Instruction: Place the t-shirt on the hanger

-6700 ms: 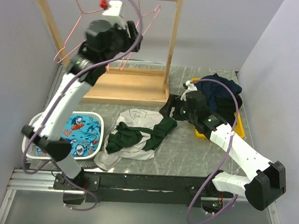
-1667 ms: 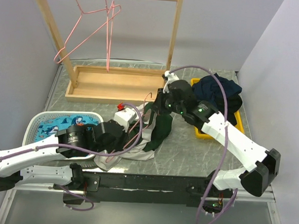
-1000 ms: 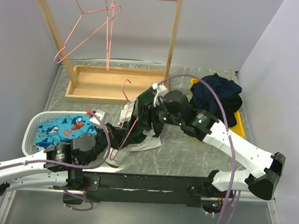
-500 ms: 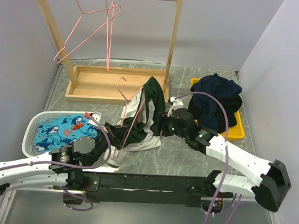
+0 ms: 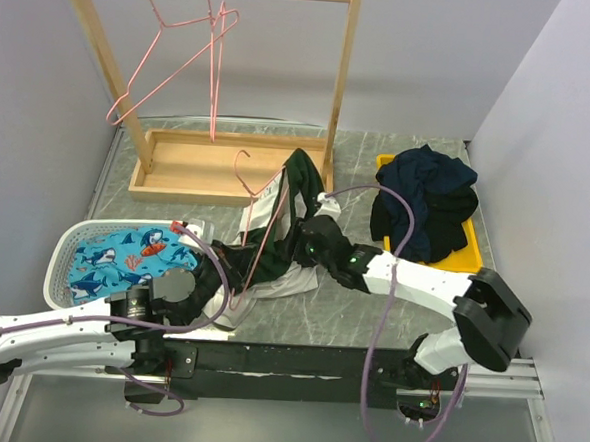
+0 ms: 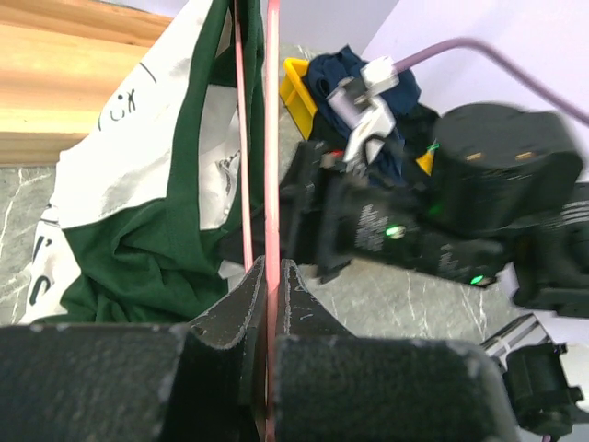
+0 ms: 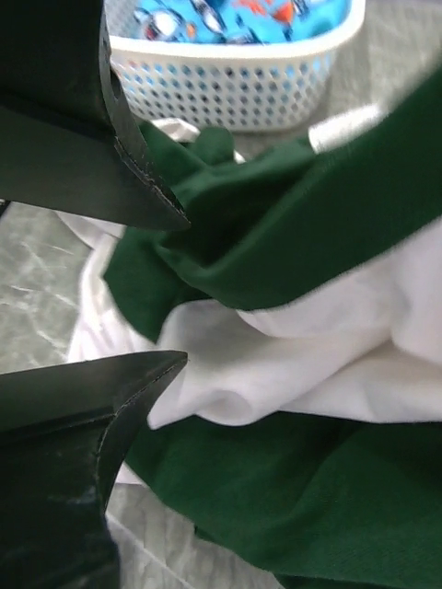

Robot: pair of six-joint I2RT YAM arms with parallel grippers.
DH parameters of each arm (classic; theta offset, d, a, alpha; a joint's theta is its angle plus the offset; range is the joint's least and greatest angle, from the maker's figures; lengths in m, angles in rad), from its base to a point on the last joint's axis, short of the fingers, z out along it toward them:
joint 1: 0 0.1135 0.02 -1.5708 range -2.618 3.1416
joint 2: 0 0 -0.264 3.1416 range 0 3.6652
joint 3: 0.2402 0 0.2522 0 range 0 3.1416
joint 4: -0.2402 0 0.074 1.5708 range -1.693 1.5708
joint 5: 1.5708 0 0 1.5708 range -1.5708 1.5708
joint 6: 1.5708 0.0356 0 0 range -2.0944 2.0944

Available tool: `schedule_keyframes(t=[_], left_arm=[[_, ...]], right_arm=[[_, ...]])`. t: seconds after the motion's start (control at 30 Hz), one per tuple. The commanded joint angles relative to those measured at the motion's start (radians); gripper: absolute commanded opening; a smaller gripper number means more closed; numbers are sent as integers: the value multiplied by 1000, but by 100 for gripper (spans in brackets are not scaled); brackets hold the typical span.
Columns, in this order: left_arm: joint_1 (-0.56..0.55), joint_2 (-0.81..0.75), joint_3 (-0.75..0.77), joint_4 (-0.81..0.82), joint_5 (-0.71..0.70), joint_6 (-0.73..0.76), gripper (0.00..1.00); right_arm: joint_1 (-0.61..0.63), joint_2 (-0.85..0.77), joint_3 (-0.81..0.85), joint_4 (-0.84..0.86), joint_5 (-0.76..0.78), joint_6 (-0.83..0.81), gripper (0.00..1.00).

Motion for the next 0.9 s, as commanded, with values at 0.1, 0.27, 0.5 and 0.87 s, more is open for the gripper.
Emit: schedule_keyframes(t=[0.1,0.27,0.5,0.87], left_arm=[[-4,20,27,145,-40,25,1],[-4,26,-8,257,-132,11,1],[-4,140,22,460,-345,1,1],[24,337,120,529,-451,-84,1]], right_arm=[[11,100,126,43,138,43,62],[60,99,146,8,109,17,15],[261,-131,31,-81,139,8,0],[530,-136,105,-264,284,46,0]])
